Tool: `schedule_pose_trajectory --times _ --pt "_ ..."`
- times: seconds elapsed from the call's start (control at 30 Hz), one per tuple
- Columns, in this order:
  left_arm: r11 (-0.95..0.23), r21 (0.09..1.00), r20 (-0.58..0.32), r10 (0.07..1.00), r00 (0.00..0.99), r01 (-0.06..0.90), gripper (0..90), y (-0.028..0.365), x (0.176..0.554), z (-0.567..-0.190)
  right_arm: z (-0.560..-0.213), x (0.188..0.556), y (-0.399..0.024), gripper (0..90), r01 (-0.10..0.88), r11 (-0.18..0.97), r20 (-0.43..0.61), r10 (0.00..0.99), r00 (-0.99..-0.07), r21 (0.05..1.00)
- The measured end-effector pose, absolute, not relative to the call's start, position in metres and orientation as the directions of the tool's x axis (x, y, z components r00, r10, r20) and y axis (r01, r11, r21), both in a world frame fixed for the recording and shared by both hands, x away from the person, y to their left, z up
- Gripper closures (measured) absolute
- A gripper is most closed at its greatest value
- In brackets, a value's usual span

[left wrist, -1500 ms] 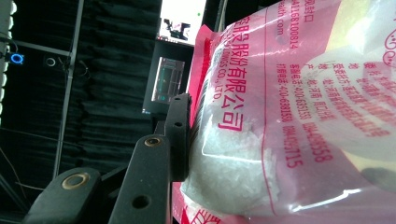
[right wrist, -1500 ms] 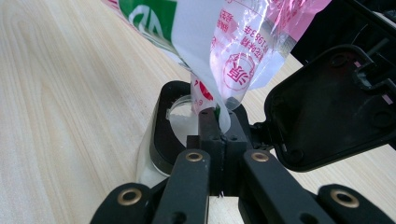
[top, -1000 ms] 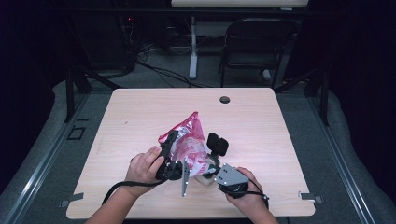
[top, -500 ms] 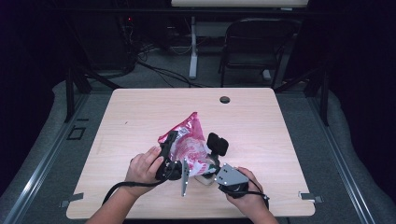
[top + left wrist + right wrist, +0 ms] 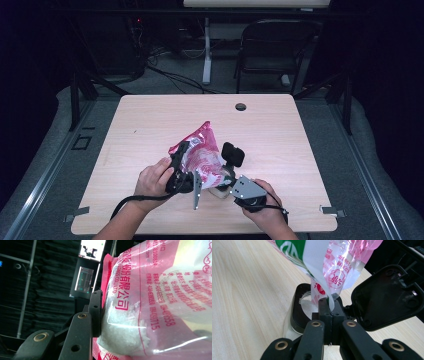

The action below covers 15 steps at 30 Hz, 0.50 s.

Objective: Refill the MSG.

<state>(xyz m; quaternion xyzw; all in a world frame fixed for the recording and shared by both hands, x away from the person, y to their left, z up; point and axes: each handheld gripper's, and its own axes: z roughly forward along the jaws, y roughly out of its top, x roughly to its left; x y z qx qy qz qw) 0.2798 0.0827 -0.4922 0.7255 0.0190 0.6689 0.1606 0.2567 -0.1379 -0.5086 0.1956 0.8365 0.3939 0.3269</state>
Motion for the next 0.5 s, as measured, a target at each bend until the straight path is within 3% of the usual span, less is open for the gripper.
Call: schedule_pose_trajectory --times 0.5 --pt "-0.934 0.316 0.943 0.291 0.163 -0.165 70.0 0.0857 0.2809 -0.4955 -0.5050 0.2556 -0.1399 90.0 0.060 0.594 -0.394 0.603 -0.693 0.802"
